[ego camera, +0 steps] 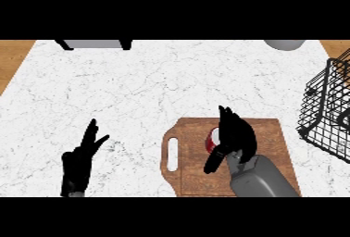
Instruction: Pick the can from the cutting board and place it in the tiered basket
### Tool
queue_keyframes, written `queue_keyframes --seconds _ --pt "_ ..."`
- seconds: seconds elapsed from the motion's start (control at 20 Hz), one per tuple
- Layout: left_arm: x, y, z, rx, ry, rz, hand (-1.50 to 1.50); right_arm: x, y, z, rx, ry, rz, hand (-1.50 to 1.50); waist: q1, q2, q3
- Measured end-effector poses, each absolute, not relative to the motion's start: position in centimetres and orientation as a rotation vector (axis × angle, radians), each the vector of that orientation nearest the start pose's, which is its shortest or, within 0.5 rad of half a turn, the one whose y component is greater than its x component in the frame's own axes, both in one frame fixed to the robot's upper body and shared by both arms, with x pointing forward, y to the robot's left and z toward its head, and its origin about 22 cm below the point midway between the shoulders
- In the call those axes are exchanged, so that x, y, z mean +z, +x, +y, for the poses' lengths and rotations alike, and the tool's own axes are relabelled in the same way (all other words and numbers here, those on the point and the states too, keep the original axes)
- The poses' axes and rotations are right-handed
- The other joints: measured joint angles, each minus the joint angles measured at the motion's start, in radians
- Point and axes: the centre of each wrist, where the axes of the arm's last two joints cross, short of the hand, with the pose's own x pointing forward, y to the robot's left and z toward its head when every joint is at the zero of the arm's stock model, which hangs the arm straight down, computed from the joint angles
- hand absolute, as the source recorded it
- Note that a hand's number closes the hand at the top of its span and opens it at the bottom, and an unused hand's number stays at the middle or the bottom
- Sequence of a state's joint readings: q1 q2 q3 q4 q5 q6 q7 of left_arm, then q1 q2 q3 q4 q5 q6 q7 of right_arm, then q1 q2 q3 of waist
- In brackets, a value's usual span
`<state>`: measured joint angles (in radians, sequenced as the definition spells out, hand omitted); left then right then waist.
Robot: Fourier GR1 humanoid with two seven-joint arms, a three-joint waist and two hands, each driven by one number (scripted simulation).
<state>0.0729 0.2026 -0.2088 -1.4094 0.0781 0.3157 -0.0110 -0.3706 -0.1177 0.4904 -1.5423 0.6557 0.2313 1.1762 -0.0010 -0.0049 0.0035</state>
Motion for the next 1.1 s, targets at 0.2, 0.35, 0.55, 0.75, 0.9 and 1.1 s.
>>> queue_keyframes --seconds 0.2,0.35,0.55,0.75,0.9,1.1 --pt "-4.9 21.5 24.6 -0.015 0.244 -1.339 0.0 6.3 28.0 -10.5 0.904 -0.743 -0.716 -1.5 0.001 0.001 -0.001" --pt "-4.8 21.7 24.7 -0.018 0.242 -1.338 0.0 5.6 27.9 -10.9 0.904 -0.744 -0.706 1.5 0.0 0.001 -0.001" --pt "-5.0 21.6 24.2 -0.019 0.245 -1.341 0.0 5.1 28.1 -10.2 0.919 -0.76 -0.719 1.5 0.004 -0.002 -0.002" --pt "-4.4 21.2 24.5 -0.022 0.246 -1.326 0.0 4.6 28.3 -10.3 0.947 -0.784 -0.739 1.5 0.005 -0.002 -0.005" --pt "-4.7 21.0 24.5 -0.019 0.243 -1.326 0.0 4.1 28.4 -9.8 0.991 -0.841 -0.752 1.5 0.005 -0.004 -0.005" --pt "-5.0 20.7 24.8 0.0 0.264 -1.325 0.0 3.5 27.5 -15.2 1.001 -0.895 -0.784 1.5 -0.015 -0.01 -0.003"
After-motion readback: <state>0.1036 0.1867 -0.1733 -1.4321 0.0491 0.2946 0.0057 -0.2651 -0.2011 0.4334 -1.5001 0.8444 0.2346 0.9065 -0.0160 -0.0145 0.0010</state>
